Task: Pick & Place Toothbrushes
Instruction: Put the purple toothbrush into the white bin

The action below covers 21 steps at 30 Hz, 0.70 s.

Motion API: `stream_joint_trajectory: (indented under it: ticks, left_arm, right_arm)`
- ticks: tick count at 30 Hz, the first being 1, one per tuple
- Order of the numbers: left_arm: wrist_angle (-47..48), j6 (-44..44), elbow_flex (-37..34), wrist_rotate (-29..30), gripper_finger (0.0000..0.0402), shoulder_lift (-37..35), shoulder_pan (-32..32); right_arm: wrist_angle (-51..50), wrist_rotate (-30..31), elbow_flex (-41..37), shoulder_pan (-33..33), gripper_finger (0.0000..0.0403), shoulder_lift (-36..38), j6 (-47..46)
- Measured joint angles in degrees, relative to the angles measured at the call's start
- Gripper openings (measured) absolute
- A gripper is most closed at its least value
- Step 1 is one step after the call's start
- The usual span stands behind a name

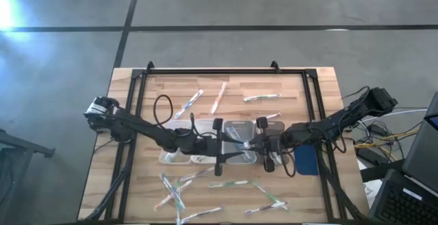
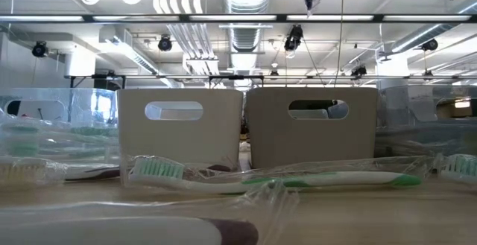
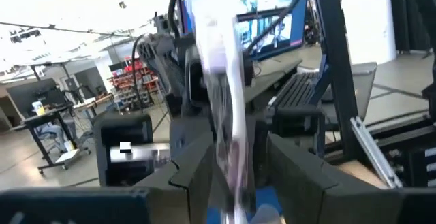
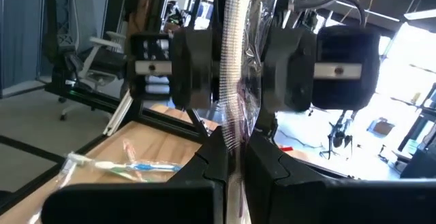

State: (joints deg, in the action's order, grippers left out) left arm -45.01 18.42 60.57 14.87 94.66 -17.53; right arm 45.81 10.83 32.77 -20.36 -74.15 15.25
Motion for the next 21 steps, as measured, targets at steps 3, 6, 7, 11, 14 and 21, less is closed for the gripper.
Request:
stream_joint_trajectory:
  ticks: [3, 6, 7, 11, 14, 21]
  left_arm:
    - [0.15, 0.42, 1.48, -0.02, 0.0142, 0.67, 0.08]
    - [0.74, 0.94, 2.27, -0.04, 0.0142, 1.42, 0.26]
    - [0.95, 1.06, 2.45, -0.03, 0.0142, 1.59, 0.33]
    - [0.96, 0.96, 3.16, -0.04, 0.0142, 2.51, 0.98]
    - [1.43, 0.44, 3.61, -0.09, 0.0142, 3.32, 1.37]
    - [1.59, 0.34, 4.05, -0.06, 0.0131, 3.70, 1.37]
  right_arm:
    - [0.02, -0.03, 0.00, 0.00, 0.0015, 0.00, 0.04]
    - [0.04, -0.07, -0.02, 0.00, 0.0020, 0.00, 0.01]
    - [0.10, -0.09, -0.02, 0.00, 0.0021, 0.00, 0.02]
    - [0.11, -0.13, -0.02, 0.00, 0.0017, 0.00, 0.00]
    - [-0.07, -0.09, -0.04, 0.00, 0.0015, 0.00, 0.00]
    - [-0.18, -0.15, -0.09, 0.00, 0.0017, 0.00, 0.09]
